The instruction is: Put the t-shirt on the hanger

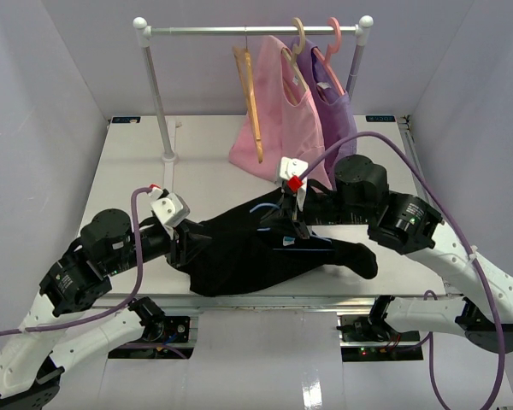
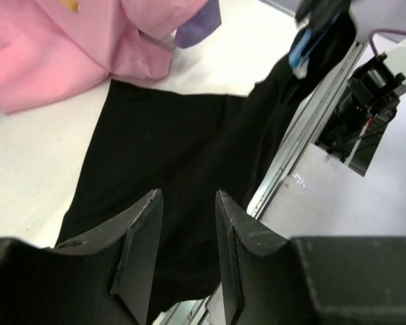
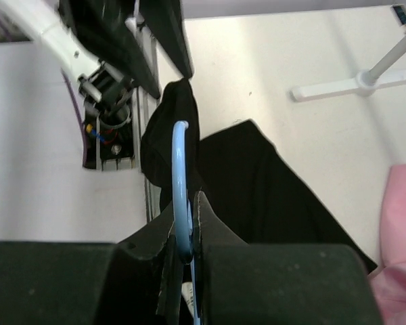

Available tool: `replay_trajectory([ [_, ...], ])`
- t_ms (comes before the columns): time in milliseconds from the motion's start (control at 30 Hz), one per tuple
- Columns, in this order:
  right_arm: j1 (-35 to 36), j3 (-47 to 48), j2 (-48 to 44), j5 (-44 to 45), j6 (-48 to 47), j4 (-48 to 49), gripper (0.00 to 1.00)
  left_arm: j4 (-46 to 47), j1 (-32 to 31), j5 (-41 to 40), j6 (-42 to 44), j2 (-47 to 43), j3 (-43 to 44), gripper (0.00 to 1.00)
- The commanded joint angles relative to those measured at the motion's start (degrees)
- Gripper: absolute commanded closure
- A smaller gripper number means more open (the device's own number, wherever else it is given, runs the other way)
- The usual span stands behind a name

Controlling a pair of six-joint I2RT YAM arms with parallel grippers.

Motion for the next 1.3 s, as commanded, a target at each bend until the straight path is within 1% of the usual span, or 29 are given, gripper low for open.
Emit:
replay_trajectory([
  [0, -0.1, 9.4, 3.3, 5.6, 2.7, -1.3, 0.92, -3.5, 0.2, -2.3, -0.7, -1.8, -2.7, 0.52],
  [67, -0.2, 13.2, 4.6, 6.8, 3.3, -2.6, 0.92, -3.9, 0.2, -3.9, -0.9, -2.9, -3.9, 0.52],
  [200, -0.2, 15.9, 6.4, 8.6, 4.2, -3.4, 0.92, -3.7, 0.2, -3.9, -1.7, -3.5, -6.2, 0.5],
  [333, -0.1, 16.9, 7.0, 10.3, 5.2, -3.4, 0.92, -3.1, 0.2, -3.7, -2.9, -3.2, -6.4, 0.46],
  [500, -0.2, 17.1, 7.4, 10.3, 5.5, -2.8, 0.92, -1.6, 0.2, -4.7, -3.4, -1.4, -7.5, 0.45],
  [600, -0.2, 17.2, 7.4, 12.0, 5.7, -2.5, 0.92, -1.2, 0.2, -4.7, -3.8, 0.3, -7.7, 0.45],
  [667, -0.1, 16.9, 7.3, 12.4, 5.7, -2.5, 0.92, -0.8, 0.2, -4.8, -3.8, 0.7, -7.9, 0.51],
  [700, -0.2, 16.6, 7.2, 12.4, 5.6, -2.5, 0.92, -0.7, 0.2, -4.5, -3.7, 1.0, -7.9, 0.51],
  [733, -0.1, 16.0, 6.9, 12.3, 5.5, -2.3, 0.92, -0.6, 0.2, -4.2, -3.5, 1.3, -7.8, 0.76],
  [767, -0.1, 15.5, 6.7, 12.3, 5.4, -2.1, 0.92, -0.6, 0.2, -4.3, -3.5, 1.6, -7.7, 0.94],
  [800, -0.1, 14.8, 6.4, 12.3, 5.2, -1.9, 0.92, -0.6, 0.2, -4.7, -3.7, 1.9, -7.3, 1.0],
  [900, -0.2, 12.8, 5.4, 12.9, 4.4, -1.6, 0.92, -0.6, 0.2, -5.1, -4.1, 2.4, -5.9, 1.0],
  [1100, -0.2, 9.8, 3.6, 14.6, 3.2, -1.8, 0.92, -2.3, 0.2, -10.5, -4.9, 3.2, -0.6, 1.0],
  [1267, -0.3, 9.9, 3.4, 16.1, 2.0, -4.3, 0.92, -5.4, 0.2, -18.0, -5.3, 5.8, 4.5, 1.0],
])
